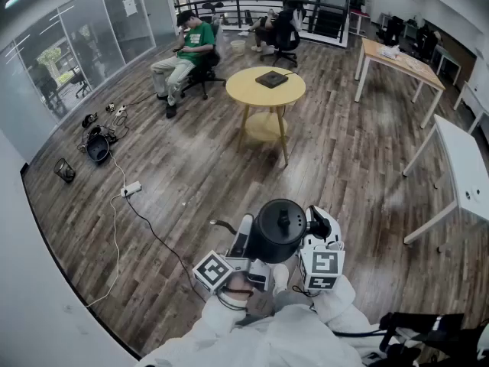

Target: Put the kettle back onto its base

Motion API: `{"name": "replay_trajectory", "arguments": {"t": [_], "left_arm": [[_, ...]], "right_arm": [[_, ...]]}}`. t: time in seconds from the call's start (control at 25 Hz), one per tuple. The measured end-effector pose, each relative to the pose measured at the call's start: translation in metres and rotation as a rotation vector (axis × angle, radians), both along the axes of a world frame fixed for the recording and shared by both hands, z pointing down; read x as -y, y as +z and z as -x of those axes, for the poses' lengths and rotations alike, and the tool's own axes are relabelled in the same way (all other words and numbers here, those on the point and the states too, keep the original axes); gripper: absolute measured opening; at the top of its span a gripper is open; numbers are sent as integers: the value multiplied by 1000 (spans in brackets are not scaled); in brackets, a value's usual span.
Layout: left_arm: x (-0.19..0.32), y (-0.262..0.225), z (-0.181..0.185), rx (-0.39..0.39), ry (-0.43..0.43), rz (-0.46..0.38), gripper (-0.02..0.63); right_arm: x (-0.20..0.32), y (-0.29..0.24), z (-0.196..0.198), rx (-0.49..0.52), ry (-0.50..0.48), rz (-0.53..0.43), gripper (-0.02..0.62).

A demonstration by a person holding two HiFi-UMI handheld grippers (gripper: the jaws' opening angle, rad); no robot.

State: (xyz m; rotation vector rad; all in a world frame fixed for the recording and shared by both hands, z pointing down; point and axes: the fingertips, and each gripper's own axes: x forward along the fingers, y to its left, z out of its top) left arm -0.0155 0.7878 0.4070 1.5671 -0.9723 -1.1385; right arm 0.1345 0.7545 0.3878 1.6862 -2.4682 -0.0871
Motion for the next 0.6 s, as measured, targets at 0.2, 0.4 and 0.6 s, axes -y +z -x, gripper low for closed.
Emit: {"name": "replay_trajectory", "arguments": {"t": [0.2,0.4,0.6], "left_arm": [[30,8,-1,38,2,10,416],[77,5,-8,21,-7,11,416],[136,1,-12,32,-18,5,416]], "right_arm": [[30,7,-3,14,3,9,11],[79,8,-9,18,-6,10,11],[139,5,-13,24,-14,6,11]]}}
